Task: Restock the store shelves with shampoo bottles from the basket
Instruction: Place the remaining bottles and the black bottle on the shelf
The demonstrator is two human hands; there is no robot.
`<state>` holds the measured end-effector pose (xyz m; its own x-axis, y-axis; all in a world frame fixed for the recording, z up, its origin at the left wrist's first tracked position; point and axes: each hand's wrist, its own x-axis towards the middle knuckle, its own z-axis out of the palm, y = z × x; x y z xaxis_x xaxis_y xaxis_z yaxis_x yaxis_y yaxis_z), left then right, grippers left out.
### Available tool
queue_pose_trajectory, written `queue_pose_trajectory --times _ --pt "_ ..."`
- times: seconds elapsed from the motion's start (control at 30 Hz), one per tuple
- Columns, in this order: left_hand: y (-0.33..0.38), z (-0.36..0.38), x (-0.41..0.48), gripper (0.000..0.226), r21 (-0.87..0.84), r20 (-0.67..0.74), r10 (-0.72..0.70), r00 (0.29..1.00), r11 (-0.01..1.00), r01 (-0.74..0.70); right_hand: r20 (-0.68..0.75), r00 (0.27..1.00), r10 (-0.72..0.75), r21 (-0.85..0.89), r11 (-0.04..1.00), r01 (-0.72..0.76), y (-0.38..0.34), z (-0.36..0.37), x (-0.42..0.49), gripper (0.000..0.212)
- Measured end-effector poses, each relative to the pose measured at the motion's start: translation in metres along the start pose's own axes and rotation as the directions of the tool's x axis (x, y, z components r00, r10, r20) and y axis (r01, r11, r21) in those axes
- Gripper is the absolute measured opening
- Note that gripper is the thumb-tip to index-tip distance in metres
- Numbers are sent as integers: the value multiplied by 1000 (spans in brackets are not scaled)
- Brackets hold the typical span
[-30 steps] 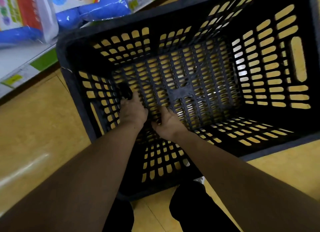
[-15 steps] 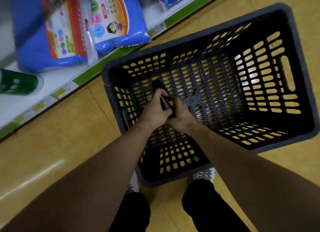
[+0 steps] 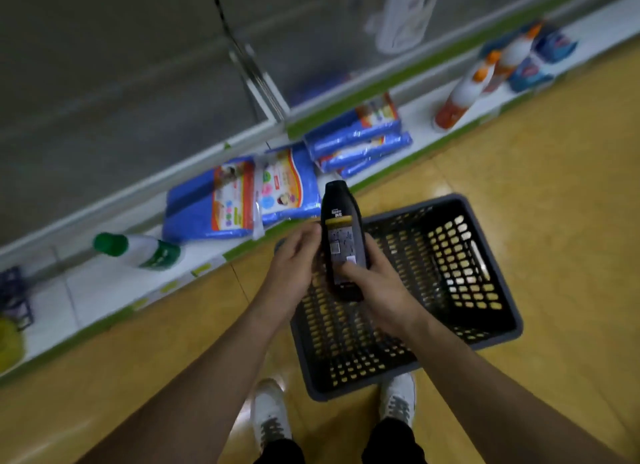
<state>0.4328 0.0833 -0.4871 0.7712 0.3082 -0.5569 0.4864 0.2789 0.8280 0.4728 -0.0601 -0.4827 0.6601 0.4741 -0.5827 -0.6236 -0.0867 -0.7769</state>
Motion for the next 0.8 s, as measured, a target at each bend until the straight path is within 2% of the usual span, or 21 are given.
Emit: queue_pose_trajectory --times 0.07,0.13,0.2,0.3,0.47,0.6,0.7,0.8 --pt "41 -8 -22 33 -119 81 11 997 993 -1 54 998 -44 76 996 40 -34 23 -23 45" --pt "71 -15 -42 43 -139 118 55 991 990 -39 95 993 -64 159 986 48 -57 41 -41 50" --pt "112 -31 -67 43 -129 86 146 985 982 -135 136 987 -90 216 975 59 -88 69 -63 47" --pt "163 -52 -102 30 -120 54 240 969 965 -232 183 974 -136 259 962 86 -131 110 -97 42" --pt "234 -84 -156 32 -109 -20 382 924 918 -382 280 941 -192 252 960 121 -187 167 -136 46" --pt "271 -105 -194 20 -146 -89 462 883 871 -470 429 887 -173 306 951 37 -217 201 -158 48" --pt "291 -119 -220 22 -207 -186 478 859 835 -509 543 831 -120 298 953 -57 -230 223 -170 63" --pt "310 -134 -245 19 -205 -273 497 824 806 -555 616 775 -138 300 951 -69 -242 246 -182 63"
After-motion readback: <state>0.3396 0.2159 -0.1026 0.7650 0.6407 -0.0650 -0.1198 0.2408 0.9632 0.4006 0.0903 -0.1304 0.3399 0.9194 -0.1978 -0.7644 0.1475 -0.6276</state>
